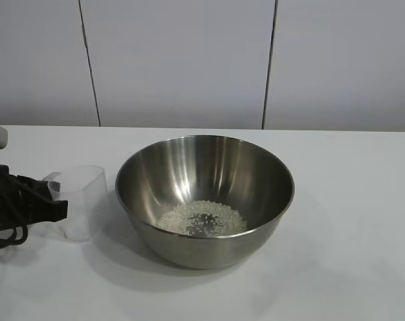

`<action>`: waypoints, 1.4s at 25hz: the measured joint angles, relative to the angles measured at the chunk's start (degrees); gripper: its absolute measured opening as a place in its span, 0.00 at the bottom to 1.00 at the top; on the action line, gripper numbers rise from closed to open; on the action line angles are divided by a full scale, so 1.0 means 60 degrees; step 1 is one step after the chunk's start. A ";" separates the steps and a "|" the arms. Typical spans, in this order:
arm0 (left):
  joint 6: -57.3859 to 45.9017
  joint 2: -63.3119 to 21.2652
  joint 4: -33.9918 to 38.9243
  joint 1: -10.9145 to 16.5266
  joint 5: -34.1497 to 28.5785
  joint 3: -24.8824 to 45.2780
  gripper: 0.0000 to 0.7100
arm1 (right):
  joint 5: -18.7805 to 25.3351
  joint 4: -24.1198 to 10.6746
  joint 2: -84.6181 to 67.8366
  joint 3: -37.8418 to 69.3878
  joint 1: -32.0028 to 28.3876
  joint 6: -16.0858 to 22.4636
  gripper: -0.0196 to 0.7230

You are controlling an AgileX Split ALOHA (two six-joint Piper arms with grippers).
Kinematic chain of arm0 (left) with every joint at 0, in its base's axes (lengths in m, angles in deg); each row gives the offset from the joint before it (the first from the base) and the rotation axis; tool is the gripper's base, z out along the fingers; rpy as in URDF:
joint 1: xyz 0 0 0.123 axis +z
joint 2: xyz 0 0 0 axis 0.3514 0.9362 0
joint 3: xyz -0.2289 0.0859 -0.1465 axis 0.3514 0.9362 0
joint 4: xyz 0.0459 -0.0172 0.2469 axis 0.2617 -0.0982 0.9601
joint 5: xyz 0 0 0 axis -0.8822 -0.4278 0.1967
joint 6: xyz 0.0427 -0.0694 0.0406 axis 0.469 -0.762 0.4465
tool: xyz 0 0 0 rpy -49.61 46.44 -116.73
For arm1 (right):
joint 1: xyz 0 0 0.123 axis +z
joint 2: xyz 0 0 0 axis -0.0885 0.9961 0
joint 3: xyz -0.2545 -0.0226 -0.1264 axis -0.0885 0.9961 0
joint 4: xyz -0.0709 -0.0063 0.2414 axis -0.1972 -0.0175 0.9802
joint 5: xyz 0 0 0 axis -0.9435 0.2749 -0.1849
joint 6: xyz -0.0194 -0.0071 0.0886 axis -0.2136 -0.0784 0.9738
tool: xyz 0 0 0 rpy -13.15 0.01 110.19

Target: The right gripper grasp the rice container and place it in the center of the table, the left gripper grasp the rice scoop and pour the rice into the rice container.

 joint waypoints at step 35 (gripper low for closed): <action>0.0912 -0.4463 -0.0369 0.0000 -0.3588 0.1130 0.83 | 0.0000 0.0000 0.0000 0.0000 0.0000 0.0000 0.89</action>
